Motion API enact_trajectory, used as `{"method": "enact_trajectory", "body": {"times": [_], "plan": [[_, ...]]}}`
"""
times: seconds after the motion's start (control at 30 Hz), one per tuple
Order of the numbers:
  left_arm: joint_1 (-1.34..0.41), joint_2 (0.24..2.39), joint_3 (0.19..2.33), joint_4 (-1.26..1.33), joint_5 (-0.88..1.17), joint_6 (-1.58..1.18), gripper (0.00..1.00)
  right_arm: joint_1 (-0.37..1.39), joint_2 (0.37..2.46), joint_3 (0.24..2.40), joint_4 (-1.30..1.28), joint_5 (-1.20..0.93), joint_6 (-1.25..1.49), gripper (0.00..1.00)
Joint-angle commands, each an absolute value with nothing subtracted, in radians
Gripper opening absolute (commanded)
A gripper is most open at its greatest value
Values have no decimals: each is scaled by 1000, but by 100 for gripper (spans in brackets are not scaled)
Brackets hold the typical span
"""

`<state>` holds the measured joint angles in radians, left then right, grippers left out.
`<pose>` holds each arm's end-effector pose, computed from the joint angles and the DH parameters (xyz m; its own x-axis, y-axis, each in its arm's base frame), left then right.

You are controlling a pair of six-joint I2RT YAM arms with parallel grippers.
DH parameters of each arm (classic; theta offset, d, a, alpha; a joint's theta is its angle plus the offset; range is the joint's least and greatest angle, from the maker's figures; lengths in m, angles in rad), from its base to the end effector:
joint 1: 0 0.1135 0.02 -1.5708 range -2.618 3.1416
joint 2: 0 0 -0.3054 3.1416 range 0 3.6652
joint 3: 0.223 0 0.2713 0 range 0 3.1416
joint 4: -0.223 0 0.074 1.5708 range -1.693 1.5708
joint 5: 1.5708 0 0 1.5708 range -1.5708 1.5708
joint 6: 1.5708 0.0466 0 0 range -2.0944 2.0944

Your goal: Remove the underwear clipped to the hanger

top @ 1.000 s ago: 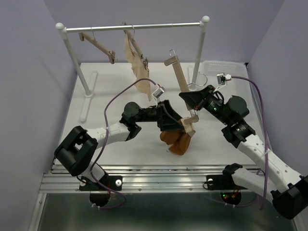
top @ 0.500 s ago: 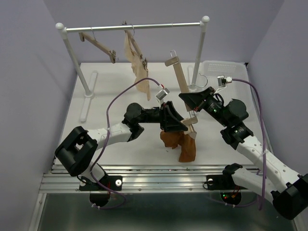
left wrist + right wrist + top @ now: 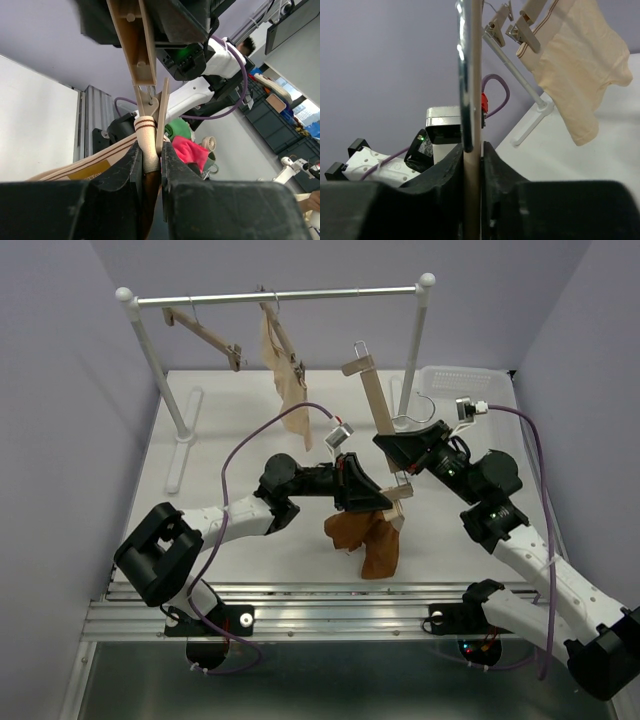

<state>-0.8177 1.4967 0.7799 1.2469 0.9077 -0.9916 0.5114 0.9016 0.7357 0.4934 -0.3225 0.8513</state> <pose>0.1954 -0.2621 0.3414 -0.5757 -0.1391 -0.8057 0.7897 -0.3498 -0.5039 0.1788 0.1173 0.4065 -0.3611 0.6154 -0.7007 -0.6893 0.3299 0.6450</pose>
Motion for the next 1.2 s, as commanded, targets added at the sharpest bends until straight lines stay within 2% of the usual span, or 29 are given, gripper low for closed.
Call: {"method": "enact_trajectory", "body": {"times": [0.0, 0.07, 0.13, 0.17, 0.23, 0.27, 0.3, 0.73, 0.93, 1.17], "plan": [[-834, 1419, 810, 1402, 879, -939, 0, 511, 873, 744, 381, -318, 796, 42], [-834, 1405, 801, 1388, 855, -927, 0, 511, 864, 755, 335, -305, 781, 63], [-834, 1381, 785, 1356, 822, -911, 0, 511, 848, 771, 284, -295, 758, 71], [-834, 1371, 782, 1339, 815, -902, 0, 511, 845, 776, 273, -295, 753, 81], [-834, 1353, 772, 1310, 796, -878, 0, 511, 838, 787, 246, -305, 742, 89], [-834, 1344, 770, 1301, 792, -865, 0, 511, 835, 798, 232, -310, 744, 97], [-834, 1339, 770, 1280, 785, -862, 0, 511, 833, 804, 215, -313, 739, 100], [-830, 1261, 727, 1112, 701, -778, 0, 511, 674, 831, -41, -399, 667, 100], [-825, 1229, 695, 1088, 683, -767, 0, 511, 589, 802, -92, -377, 676, 100], [-822, 1216, 692, 1077, 676, -765, 0, 511, 589, 788, -55, -434, 686, 100]]}}
